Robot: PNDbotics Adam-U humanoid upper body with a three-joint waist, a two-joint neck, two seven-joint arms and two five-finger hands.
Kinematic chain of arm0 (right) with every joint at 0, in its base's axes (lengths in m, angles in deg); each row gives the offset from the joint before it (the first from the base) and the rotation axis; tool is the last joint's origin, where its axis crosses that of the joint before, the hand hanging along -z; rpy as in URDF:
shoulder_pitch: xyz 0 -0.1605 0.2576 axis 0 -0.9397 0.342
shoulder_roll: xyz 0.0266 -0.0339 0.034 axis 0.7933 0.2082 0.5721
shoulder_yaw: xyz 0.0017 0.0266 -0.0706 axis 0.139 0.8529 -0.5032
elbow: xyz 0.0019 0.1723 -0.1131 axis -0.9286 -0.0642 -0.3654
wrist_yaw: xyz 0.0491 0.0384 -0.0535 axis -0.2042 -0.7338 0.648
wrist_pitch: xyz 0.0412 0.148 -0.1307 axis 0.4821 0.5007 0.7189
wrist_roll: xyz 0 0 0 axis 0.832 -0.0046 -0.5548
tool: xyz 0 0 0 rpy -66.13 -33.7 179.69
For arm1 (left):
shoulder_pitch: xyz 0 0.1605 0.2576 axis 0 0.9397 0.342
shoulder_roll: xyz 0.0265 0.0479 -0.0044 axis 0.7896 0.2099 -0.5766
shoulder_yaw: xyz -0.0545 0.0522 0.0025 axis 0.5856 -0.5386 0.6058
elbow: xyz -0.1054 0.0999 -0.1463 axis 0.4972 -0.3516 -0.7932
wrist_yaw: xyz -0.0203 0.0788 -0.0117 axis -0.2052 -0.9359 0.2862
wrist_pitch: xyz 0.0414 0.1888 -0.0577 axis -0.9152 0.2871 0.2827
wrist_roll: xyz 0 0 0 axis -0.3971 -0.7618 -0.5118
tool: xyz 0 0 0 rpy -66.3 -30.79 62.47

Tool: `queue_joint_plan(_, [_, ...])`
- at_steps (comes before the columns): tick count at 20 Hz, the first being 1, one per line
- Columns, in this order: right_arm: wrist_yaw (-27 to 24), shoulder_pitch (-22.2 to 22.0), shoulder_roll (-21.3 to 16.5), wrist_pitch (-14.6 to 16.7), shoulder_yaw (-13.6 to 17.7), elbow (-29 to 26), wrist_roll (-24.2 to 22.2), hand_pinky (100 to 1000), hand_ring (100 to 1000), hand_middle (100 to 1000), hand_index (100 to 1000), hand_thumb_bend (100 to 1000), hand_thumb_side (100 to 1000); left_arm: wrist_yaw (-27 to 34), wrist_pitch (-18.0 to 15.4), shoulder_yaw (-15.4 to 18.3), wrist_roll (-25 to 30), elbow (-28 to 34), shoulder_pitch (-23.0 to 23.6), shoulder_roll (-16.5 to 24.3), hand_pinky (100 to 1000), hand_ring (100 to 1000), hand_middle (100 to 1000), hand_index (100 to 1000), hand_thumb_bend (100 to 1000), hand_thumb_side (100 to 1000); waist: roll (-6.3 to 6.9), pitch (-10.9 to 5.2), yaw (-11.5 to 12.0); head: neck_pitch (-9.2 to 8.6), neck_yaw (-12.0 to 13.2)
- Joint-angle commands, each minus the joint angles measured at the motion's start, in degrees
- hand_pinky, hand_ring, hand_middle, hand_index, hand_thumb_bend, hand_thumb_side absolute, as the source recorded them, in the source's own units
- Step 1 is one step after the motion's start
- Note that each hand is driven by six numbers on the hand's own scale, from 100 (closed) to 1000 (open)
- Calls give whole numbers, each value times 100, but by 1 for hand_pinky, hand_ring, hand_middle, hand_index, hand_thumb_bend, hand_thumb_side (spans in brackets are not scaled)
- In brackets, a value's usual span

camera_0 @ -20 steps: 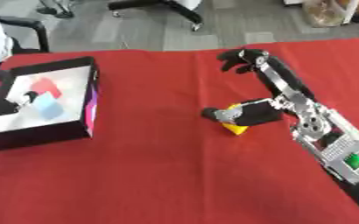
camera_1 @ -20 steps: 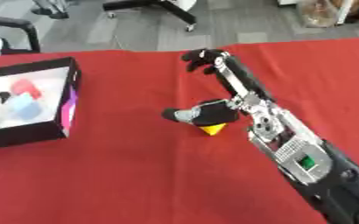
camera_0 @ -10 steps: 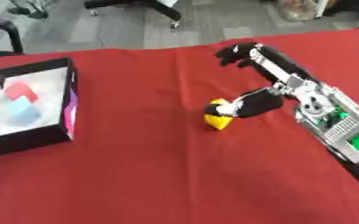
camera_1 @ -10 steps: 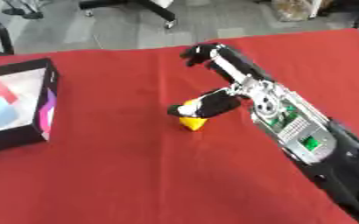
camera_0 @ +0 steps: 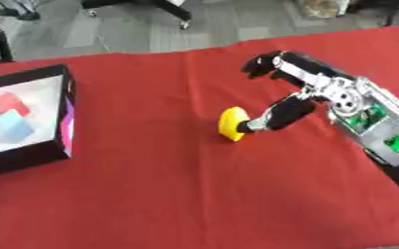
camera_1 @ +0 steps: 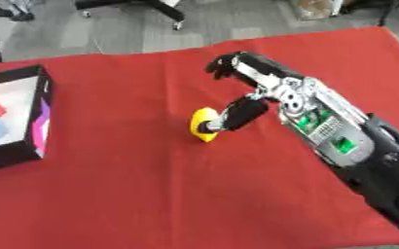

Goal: Pick up the objects with one hand, pass them to the other hand, and then place them into the box on the other side of the table.

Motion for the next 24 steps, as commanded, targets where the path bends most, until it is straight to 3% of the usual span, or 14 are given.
queue_joint_plan(1, [144,129,-98,-9,-15,128,-70,841,847,733,832,675,229,5,-6,39,15,40,-72,182,819,696,701,796,362,492,-59,-78,28,14,-51])
queue_joint_plan(14, [460,253,208,285,-330,1306,174,852,835,721,820,611,165,10,-12,9,27,41,-108,74,819,696,699,793,354,498,-22,11,136,-32,-197])
queue_joint_plan(24, [421,321,315,601,-379,1849,276,851,831,712,815,593,152,51,3,16,-8,50,-119,12,819,695,697,791,345,506,11,83,168,-89,-218])
